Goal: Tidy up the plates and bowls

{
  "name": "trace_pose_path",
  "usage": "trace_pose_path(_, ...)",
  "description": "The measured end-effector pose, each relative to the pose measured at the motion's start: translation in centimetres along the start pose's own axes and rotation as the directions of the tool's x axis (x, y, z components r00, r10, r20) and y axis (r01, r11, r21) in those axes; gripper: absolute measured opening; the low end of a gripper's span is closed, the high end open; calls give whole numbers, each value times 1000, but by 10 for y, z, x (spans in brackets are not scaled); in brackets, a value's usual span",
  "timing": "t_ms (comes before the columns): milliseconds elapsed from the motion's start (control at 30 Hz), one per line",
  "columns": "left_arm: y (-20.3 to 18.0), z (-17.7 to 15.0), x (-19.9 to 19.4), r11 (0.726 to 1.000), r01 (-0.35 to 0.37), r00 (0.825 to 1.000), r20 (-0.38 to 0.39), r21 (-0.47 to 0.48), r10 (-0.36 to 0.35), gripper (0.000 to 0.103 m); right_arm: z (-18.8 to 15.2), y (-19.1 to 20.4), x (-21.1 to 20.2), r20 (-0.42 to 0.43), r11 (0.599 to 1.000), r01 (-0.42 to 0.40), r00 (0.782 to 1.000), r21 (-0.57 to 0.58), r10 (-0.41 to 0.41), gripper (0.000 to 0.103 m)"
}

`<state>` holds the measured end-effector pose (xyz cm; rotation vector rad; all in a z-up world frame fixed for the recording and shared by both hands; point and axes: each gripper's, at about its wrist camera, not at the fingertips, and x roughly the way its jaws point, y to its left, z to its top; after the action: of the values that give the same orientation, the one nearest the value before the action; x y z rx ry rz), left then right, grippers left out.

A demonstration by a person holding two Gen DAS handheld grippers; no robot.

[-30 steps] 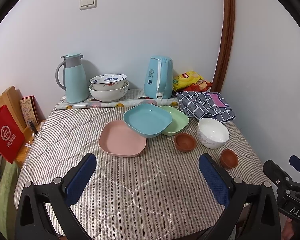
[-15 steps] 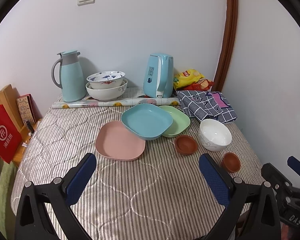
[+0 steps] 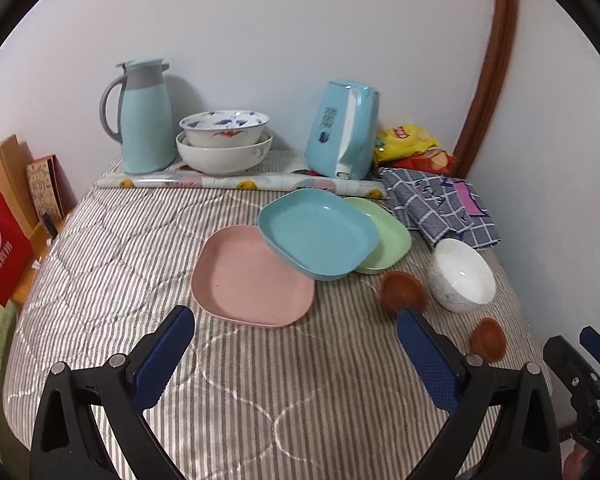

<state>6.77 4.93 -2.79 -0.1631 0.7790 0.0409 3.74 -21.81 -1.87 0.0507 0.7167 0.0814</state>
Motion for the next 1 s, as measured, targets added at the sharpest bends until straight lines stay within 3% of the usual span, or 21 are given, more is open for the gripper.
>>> trace_pose_path(367, 16, 27, 42, 1000, -3, 1000, -27, -12, 3, 98, 30, 28, 56, -43, 998, -33, 999, -47, 31, 101)
trace_pose_path(733, 28, 55, 88, 1000, 9, 999, -51, -20, -10, 89, 62, 48, 108, -76, 995, -52, 996, -82, 46, 94)
trace_pose_path(1000, 32, 70, 128, 999, 16, 997, -78, -27, -18, 78, 80, 57, 152, -127, 993, -71, 990, -95, 58, 80)
